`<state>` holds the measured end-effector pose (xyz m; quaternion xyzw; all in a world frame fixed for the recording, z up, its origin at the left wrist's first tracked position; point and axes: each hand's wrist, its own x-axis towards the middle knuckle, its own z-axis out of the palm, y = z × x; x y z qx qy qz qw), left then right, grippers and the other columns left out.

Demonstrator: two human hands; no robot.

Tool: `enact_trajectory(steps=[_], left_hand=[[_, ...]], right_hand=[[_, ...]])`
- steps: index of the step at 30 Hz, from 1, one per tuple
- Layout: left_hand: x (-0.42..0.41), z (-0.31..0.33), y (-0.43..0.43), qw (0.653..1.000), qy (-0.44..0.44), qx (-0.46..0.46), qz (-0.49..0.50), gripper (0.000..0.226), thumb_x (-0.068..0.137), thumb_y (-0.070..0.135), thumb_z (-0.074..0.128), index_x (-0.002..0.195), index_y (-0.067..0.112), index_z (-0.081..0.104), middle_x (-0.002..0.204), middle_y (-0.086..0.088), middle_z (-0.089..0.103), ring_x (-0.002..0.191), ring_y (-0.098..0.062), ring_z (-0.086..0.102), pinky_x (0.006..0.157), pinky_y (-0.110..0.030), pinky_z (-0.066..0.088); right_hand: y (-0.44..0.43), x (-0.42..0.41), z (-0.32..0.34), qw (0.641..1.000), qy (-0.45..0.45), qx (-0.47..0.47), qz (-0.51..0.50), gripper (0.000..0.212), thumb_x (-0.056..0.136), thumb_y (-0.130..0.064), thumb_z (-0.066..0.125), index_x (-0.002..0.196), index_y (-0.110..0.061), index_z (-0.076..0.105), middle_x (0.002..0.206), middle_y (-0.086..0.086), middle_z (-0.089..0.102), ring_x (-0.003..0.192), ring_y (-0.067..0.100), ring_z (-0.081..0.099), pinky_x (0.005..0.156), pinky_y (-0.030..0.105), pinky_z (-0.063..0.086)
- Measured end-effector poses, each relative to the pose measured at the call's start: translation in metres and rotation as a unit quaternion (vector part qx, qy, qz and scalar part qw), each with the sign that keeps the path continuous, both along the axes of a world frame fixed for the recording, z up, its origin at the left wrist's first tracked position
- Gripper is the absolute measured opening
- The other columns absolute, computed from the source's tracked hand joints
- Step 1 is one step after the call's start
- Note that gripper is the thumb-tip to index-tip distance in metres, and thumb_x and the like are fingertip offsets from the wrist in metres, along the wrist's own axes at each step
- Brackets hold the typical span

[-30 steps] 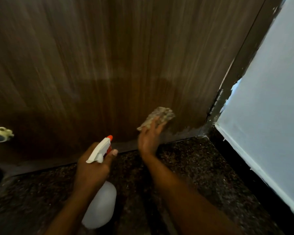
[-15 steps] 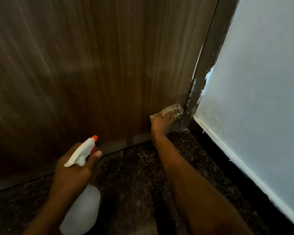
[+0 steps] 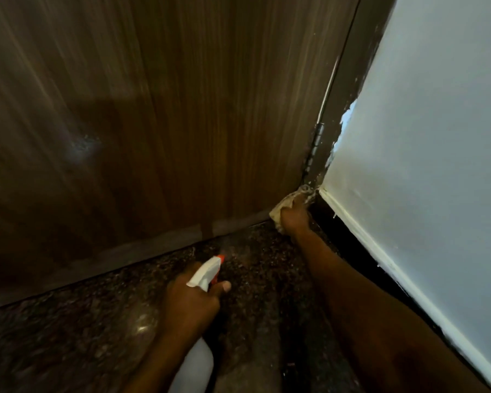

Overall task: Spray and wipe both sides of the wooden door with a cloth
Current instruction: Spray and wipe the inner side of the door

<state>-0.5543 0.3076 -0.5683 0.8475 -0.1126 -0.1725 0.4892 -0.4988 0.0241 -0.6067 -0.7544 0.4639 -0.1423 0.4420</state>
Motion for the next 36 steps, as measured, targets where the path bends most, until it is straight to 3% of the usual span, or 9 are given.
enact_trajectory(steps=[3,6,10,13,16,21,26,32,36], left_hand=[[0.001,-0.014,-0.002,1.0,0.013,0.016,0.0,0.055,0.078,0.031,0.073,0.129,0.032,0.054,0.126,0.017,0.051,0.111,-0.001,0.047,0.092,-0.015,0.032],[0.001,-0.008,-0.006,0.999,0.006,-0.032,0.024,0.053,0.078,0.017,0.074,0.124,0.035,0.055,0.104,0.023,0.054,0.106,-0.004,0.054,0.089,-0.016,0.035],[0.001,0.0,-0.01,0.998,-0.007,-0.043,0.052,0.045,0.078,0.015,0.075,0.12,0.019,0.061,0.081,0.029,0.047,0.089,-0.005,0.053,0.066,-0.007,0.034],[0.005,0.001,0.0,0.995,0.002,-0.052,0.087,0.051,0.08,0.014,0.073,0.126,0.022,0.056,0.101,0.021,0.053,0.098,-0.002,0.051,0.08,-0.011,0.036],[0.012,-0.002,0.022,0.991,0.007,-0.032,0.13,0.051,0.081,0.017,0.072,0.128,0.025,0.055,0.126,0.007,0.056,0.117,-0.016,0.055,0.098,-0.024,0.039],[0.015,0.005,0.051,0.983,0.036,-0.016,0.179,0.054,0.08,0.016,0.072,0.131,0.01,0.053,0.133,-0.011,0.055,0.12,-0.027,0.053,0.097,-0.028,0.038],[0.017,0.006,0.082,0.979,0.068,-0.042,0.186,0.054,0.08,0.016,0.073,0.13,0.015,0.055,0.13,-0.003,0.058,0.114,-0.018,0.055,0.092,-0.022,0.037],[0.011,0.011,0.115,0.977,0.062,-0.033,0.201,0.044,0.089,0.011,0.06,0.132,0.017,0.053,0.129,0.009,0.051,0.111,-0.009,0.055,0.092,-0.004,0.034],[-0.001,0.013,0.126,0.971,0.105,-0.049,0.21,0.052,0.087,0.01,0.064,0.136,0.016,0.048,0.131,0.001,0.053,0.121,-0.02,0.052,0.107,-0.029,0.039]], right_hand=[[-0.002,0.016,-0.033,0.976,0.089,-0.186,0.073,0.049,0.09,0.005,0.02,0.129,0.028,0.041,0.124,0.053,0.044,0.116,0.066,0.046,0.088,0.074,0.043],[0.006,0.011,-0.023,0.987,-0.092,0.129,-0.017,0.057,0.099,-0.003,0.029,0.155,-0.004,0.018,0.141,0.034,0.045,0.128,0.052,0.045,0.08,0.023,0.045],[0.023,0.012,-0.021,0.997,-0.051,0.055,0.018,0.064,0.101,-0.015,0.041,0.155,-0.034,0.01,0.152,0.022,0.035,0.138,0.04,0.038,0.063,0.014,0.024],[0.067,0.028,-0.033,0.997,0.038,0.037,0.064,0.062,0.1,-0.019,0.038,0.156,-0.026,0.012,0.154,0.026,0.031,0.14,0.043,0.035,0.074,0.012,0.031],[0.132,0.05,-0.05,0.997,0.006,-0.034,0.063,0.057,0.103,-0.024,0.027,0.151,0.007,0.021,0.149,0.042,0.025,0.139,0.055,0.026,0.113,0.048,0.034],[0.146,0.067,-0.048,0.992,0.081,-0.042,0.088,0.049,0.107,-0.019,0.023,0.147,0.008,0.033,0.152,0.038,0.028,0.14,0.054,0.025,0.116,0.063,0.018],[0.125,0.037,-0.039,0.988,-0.126,0.08,-0.05,0.069,0.099,-0.01,0.049,0.157,-0.014,0.012,0.157,0.03,0.023,0.141,0.045,0.032,0.113,0.044,0.032],[0.248,0.046,-0.03,0.984,-0.147,-0.082,0.05,0.067,0.095,-0.005,0.055,0.154,0.001,0.023,0.162,0.028,0.001,0.148,0.042,0.019,0.118,0.035,0.019],[0.26,0.03,-0.057,0.974,-0.106,-0.14,0.145,0.06,0.095,0.0,0.05,0.152,-0.002,0.032,0.161,0.03,-0.005,0.147,0.046,0.019,0.119,0.039,0.024]])
